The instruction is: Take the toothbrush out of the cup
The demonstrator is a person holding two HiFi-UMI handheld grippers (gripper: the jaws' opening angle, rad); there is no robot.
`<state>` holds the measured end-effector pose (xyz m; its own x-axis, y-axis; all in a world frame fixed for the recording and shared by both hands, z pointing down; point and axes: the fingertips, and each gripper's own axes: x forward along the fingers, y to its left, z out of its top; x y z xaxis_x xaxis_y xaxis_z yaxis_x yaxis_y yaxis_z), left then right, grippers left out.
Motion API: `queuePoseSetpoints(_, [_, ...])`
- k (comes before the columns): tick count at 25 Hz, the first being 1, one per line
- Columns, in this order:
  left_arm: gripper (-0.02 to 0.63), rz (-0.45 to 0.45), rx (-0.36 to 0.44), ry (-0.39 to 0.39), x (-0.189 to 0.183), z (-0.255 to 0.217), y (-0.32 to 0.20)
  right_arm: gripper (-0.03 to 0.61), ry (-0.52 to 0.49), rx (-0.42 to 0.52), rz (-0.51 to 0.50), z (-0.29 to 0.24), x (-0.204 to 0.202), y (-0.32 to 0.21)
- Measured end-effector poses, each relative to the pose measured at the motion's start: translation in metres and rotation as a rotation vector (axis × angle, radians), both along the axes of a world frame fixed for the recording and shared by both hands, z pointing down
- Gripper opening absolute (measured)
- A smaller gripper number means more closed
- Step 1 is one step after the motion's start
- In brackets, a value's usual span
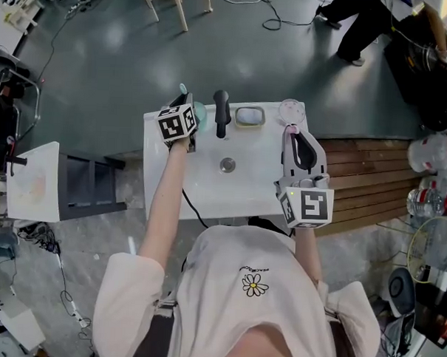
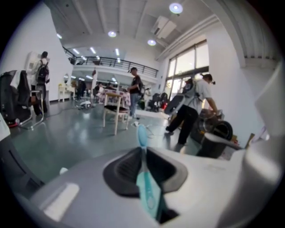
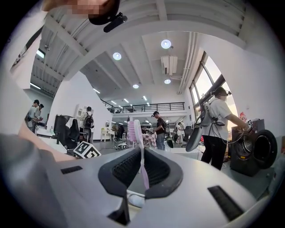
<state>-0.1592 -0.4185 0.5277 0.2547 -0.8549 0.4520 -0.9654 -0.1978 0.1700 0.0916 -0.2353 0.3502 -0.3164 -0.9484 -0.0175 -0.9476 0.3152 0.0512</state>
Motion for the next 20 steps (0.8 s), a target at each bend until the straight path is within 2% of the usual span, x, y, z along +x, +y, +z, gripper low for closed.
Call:
queuePoseSetpoints(7, [0.026, -0.002, 0.005, 0.019, 0.001, -0.001, 0.001, 0.023, -0.004, -0.004, -0.004, 0.003, -0.002, 0.003])
queuePoseSetpoints(11, [0.025, -0.017, 0.041, 0.041, -0.002, -0.014, 0.0, 0.023, -0.011, -0.006, -0.013, 0.003, -0.005, 0.003])
queuePoseSetpoints(15, [0.024, -0.014, 0.12, 0.05, -0.002, -0.051, 0.0, 0.023, -0.02, -0.002, -0.026, 0.001, -0.009, 0.005])
queuePoseSetpoints(20, [0.023, 0.013, 0.282, 0.038, 0.0, -0.123, 0.005, 0.023, -0.026, 0.017, -0.053, -0.006, -0.017, 0.006])
